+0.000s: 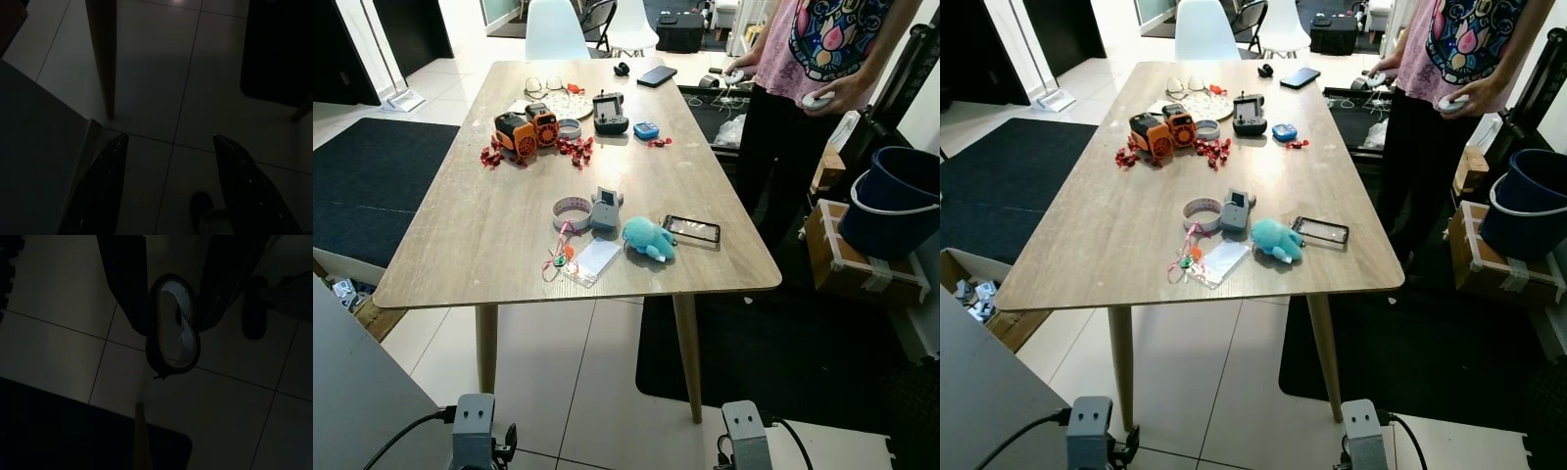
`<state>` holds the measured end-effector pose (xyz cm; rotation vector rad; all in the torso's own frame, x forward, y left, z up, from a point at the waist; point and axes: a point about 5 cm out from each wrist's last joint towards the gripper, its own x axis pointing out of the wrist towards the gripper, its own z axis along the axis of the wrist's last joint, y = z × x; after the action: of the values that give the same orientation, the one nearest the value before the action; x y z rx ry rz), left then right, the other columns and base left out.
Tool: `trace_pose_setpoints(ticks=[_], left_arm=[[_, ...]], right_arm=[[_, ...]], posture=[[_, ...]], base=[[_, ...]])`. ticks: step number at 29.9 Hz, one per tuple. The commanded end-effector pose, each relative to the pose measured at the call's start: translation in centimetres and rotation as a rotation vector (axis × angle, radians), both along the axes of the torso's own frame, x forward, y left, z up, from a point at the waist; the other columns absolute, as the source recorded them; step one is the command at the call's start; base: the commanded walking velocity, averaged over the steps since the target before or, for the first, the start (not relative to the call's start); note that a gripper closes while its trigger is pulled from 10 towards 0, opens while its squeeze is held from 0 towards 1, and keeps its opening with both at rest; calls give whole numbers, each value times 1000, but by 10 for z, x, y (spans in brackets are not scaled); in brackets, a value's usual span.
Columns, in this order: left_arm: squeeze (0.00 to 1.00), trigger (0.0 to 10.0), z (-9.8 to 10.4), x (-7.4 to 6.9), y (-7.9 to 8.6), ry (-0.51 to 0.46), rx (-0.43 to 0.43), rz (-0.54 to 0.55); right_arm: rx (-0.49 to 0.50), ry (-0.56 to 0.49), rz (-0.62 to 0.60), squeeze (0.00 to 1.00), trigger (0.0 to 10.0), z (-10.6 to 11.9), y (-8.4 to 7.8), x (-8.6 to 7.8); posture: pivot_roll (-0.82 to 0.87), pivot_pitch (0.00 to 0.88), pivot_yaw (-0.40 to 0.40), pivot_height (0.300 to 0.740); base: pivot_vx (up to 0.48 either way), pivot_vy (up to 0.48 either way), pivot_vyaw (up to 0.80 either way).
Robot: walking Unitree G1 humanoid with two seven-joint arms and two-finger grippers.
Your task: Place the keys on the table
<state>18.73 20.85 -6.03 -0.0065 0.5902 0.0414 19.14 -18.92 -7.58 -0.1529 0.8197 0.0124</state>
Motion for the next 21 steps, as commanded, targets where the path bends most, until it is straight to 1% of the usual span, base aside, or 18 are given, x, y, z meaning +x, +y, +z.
trace_pose_setpoints(ticks=[1,4,6,8,11,16,18,21], left_arm=[[0,10000,-3,-4,3,32,20,11],[0,10000,-4,-5,2,37,20,10],[0,10000,-5,-7,0,42,17,13],[0,10000,-7,-9,-3,42,6,22],[0,10000,-7,-9,-4,40,4,23],[0,10000,-8,-10,-8,41,-5,26],[0,10000,-9,-11,-11,45,-9,29],[0,10000,-9,-11,-12,48,-10,32]], right_arm=[[7,19,-10,0,10000,-2,0,-4],[17,16,-7,0,10000,-2,1,-3],[48,11,21,0,10000,-2,6,-2],[58,16,45,0,10000,-2,8,-2],[52,20,57,0,10000,-2,8,-2],[29,27,109,0,10000,-1,9,-1],[21,32,136,0,10000,-1,9,0],[19,32,143,0,10000,-1,8,0]], posture=[[103,73,25,740],[97,73,17,740],[87,70,1,740],[83,68,-8,740],[80,67,-15,740],[76,65,-28,740],[75,66,-34,740],[71,65,-34,740]], base=[[0,0,0],[0,0,0],[0,0,0],[0,0,0],[0,0,0],[0,0,0],[0,0,778],[0,0,800]])
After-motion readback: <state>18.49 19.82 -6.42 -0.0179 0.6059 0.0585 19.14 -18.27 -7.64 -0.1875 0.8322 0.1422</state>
